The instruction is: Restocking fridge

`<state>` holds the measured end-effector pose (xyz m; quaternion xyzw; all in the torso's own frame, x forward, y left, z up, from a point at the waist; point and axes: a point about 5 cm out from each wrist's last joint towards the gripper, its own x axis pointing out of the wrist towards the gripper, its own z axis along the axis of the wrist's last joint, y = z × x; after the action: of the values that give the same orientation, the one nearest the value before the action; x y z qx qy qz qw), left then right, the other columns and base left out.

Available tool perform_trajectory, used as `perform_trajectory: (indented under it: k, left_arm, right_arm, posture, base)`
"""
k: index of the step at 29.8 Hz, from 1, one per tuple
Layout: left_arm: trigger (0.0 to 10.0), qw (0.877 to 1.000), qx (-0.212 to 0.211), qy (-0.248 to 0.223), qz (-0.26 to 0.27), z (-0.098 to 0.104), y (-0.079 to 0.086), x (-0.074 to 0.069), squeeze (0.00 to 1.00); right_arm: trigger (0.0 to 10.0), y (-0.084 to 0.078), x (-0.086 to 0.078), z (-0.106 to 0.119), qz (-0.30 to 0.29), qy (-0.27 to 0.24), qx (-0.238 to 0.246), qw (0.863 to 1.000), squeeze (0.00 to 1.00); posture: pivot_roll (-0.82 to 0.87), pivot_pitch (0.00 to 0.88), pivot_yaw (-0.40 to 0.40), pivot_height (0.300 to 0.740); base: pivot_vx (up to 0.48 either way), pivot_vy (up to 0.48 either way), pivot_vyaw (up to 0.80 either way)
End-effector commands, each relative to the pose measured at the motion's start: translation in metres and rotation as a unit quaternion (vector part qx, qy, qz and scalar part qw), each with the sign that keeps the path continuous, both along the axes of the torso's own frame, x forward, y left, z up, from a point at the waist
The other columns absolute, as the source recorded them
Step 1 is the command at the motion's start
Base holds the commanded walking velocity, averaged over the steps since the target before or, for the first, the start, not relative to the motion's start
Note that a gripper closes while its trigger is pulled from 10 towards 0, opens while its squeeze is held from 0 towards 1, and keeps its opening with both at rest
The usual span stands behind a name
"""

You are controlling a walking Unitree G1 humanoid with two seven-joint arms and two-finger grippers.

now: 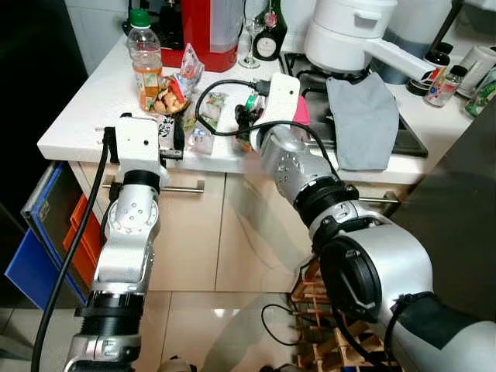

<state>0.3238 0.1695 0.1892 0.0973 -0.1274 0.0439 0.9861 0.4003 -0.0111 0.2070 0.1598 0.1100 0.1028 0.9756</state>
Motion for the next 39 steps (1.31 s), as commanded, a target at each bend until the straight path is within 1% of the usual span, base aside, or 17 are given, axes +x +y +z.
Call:
perform_trajectory:
  k: [1, 9, 12, 15, 16, 17, 18, 20, 22, 23, 24, 25, 26, 28, 30, 36, 39]
  left_arm:
    - [10.0, 1.000, 0.004, -0.003, -0.012, 0.003, -0.005, 0.004, 0.00]
    - [10.0, 1.000, 0.004, 0.002, -0.022, 0.000, -0.010, 0.006, 0.00]
    - [10.0, 1.000, 0.004, 0.005, -0.024, -0.001, -0.011, 0.007, 0.00]
    - [10.0, 0.999, 0.008, 0.010, -0.031, -0.003, -0.014, 0.008, 0.00]
    - [10.0, 0.999, 0.008, 0.010, -0.031, -0.003, -0.014, 0.008, 0.00]
    - [10.0, 0.999, 0.007, 0.008, -0.036, -0.003, -0.017, 0.007, 0.00]
    - [10.0, 0.999, 0.007, 0.008, -0.036, -0.003, -0.017, 0.007, 0.00]
    - [10.0, 0.999, 0.007, 0.010, -0.042, -0.005, -0.021, 0.007, 0.00]
    - [10.0, 0.999, 0.008, 0.011, -0.043, -0.005, -0.021, 0.006, 0.00]
    - [10.0, 0.999, 0.011, 0.013, -0.043, -0.007, -0.021, 0.006, 0.00]
    - [10.0, 0.999, 0.011, 0.013, -0.043, -0.007, -0.021, 0.006, 0.00]
    - [10.0, 0.999, 0.013, 0.014, -0.043, -0.007, -0.020, 0.006, 0.00]
    - [10.0, 0.999, 0.013, 0.014, -0.043, -0.007, -0.020, 0.006, 0.00]
    - [10.0, 0.999, 0.014, 0.014, -0.040, -0.007, -0.019, 0.005, 0.00]
    - [10.0, 0.999, 0.013, 0.013, -0.038, -0.007, -0.018, 0.005, 0.00]
    - [10.0, 0.999, -0.005, -0.019, -0.049, 0.004, -0.022, 0.000, 0.00]
    - [10.0, 0.998, -0.003, -0.034, -0.047, 0.011, -0.026, 0.000, 0.00]
  right_arm:
    - [0.0, 0.007, -0.001, 0.006, 0.010, -0.009, 0.000, 1.000, 0.21]
    - [0.0, 0.001, 0.001, 0.010, -0.003, -0.031, 0.003, 1.000, 0.21]
    - [0.0, -0.004, 0.004, 0.032, -0.015, -0.114, -0.016, 0.993, 0.20]
    - [0.0, -0.017, 0.003, 0.061, -0.040, -0.242, -0.058, 0.968, 0.20]
    - [0.0, -0.017, 0.003, 0.061, -0.040, -0.242, -0.058, 0.968, 0.20]
    - [0.0, -0.025, -0.002, 0.072, -0.049, -0.304, -0.071, 0.949, 0.19]
    - [0.0, -0.025, -0.002, 0.072, -0.049, -0.304, -0.071, 0.949, 0.19]
    - [0.0, -0.044, -0.014, 0.074, -0.068, -0.374, -0.092, 0.920, 0.18]
    - [0.0, -0.049, -0.018, 0.071, -0.070, -0.388, -0.098, 0.914, 0.17]
    - [0.0, -0.056, -0.030, 0.065, -0.078, -0.421, -0.124, 0.895, 0.16]
    - [0.0, -0.056, -0.030, 0.065, -0.078, -0.421, -0.124, 0.895, 0.16]
    - [0.0, -0.061, -0.040, 0.060, -0.086, -0.445, -0.140, 0.881, 0.16]
    - [0.0, -0.061, -0.040, 0.060, -0.086, -0.445, -0.140, 0.881, 0.16]
    - [0.0, -0.066, -0.055, 0.046, -0.094, -0.464, -0.172, 0.864, 0.16]
    - [0.0, -0.069, -0.062, 0.038, -0.098, -0.463, -0.183, 0.862, 0.16]
    - [0.0, -0.109, -0.075, -0.011, -0.166, -0.374, -0.221, 0.885, 0.17]
    - [0.0, -0.112, -0.075, -0.020, -0.157, -0.358, -0.239, 0.889, 0.16]
  posture:
    - [0.09, 0.000, -0.081, 0.740]
    - [0.07, 0.000, -0.071, 0.740]
    - [0.07, 0.000, -0.063, 0.740]
    - [0.05, 0.000, -0.054, 0.740]
    - [0.05, 0.000, -0.054, 0.740]
    - [0.05, 0.000, -0.047, 0.740]
    - [0.05, 0.000, -0.047, 0.740]
    - [0.04, 0.000, -0.037, 0.740]
    - [0.03, 0.000, -0.035, 0.740]
    - [0.03, 0.000, -0.030, 0.740]
    - [0.03, 0.000, -0.030, 0.740]
    - [0.02, 0.000, -0.026, 0.740]
    - [0.02, 0.000, -0.026, 0.740]
    - [0.02, 0.000, -0.020, 0.740]
    - [0.03, 0.000, -0.019, 0.740]
    - [0.03, 0.000, -0.011, 0.740]
    - [0.03, 0.000, -0.006, 0.740]
  base:
    - [0.000, 0.000, 0.00]
    - [0.000, 0.000, 0.00]
    - [0.000, 0.000, 0.00]
    - [0.000, 0.000, 0.00]
    - [0.000, 0.000, 0.00]
    - [0.000, 0.000, 0.00]
    - [0.000, 0.000, 0.00]
    - [0.000, 0.000, 0.00]
    - [0.000, 0.000, 0.00]
    - [0.000, 0.000, 0.00]
    - [0.000, 0.000, 0.00]
    - [0.000, 0.000, 0.00]
    - [0.000, 0.000, 0.00]
    - [0.000, 0.000, 0.00]
    - [0.000, 0.000, 0.00]
    - [0.000, 0.000, 0.00]
    - [-0.119, 0.000, 0.00]
